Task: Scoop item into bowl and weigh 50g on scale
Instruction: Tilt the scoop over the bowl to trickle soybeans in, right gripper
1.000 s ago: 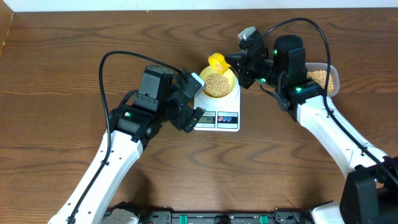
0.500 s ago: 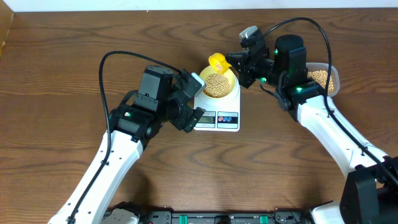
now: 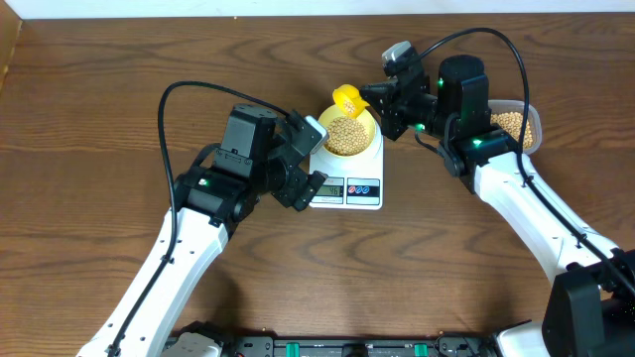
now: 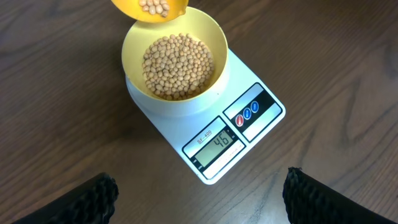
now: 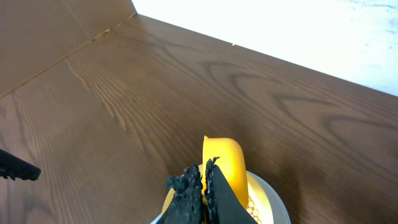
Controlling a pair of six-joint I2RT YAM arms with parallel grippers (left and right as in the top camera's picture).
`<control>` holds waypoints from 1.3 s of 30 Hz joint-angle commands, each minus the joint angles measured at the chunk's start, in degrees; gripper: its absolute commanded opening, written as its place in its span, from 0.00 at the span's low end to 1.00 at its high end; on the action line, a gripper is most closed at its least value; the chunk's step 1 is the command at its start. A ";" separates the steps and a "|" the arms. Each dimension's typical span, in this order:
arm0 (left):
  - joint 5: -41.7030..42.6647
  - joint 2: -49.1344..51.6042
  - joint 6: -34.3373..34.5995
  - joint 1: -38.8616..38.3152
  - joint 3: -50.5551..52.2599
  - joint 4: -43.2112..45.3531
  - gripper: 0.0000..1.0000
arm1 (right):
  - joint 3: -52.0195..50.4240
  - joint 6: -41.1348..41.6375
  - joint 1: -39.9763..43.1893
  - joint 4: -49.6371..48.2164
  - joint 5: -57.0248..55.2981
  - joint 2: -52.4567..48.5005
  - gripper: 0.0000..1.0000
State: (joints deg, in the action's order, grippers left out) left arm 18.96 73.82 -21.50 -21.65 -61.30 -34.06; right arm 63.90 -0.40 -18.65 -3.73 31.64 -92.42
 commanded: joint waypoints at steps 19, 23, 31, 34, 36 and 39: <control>0.00 -0.83 -0.96 -0.07 0.39 0.04 0.87 | 0.09 -16.76 0.17 3.63 0.44 -0.50 0.01; 0.00 -0.83 -0.96 -0.07 0.39 0.04 0.87 | 0.09 -18.10 0.11 4.72 0.44 -0.50 0.01; 0.00 -0.83 -0.96 -0.07 0.39 0.04 0.87 | 0.09 -18.10 0.11 4.81 0.44 -0.50 0.01; 0.00 -0.83 -0.96 -0.07 0.39 0.04 0.87 | 0.09 -18.08 0.11 4.81 0.44 -0.50 0.01; 0.00 -0.83 -0.96 -0.07 0.39 0.04 0.87 | 0.09 -18.08 0.11 4.81 0.44 -0.50 0.01; 0.00 -0.83 -0.96 -0.07 0.39 0.07 0.87 | 0.09 -18.03 0.11 4.83 0.44 -0.50 0.01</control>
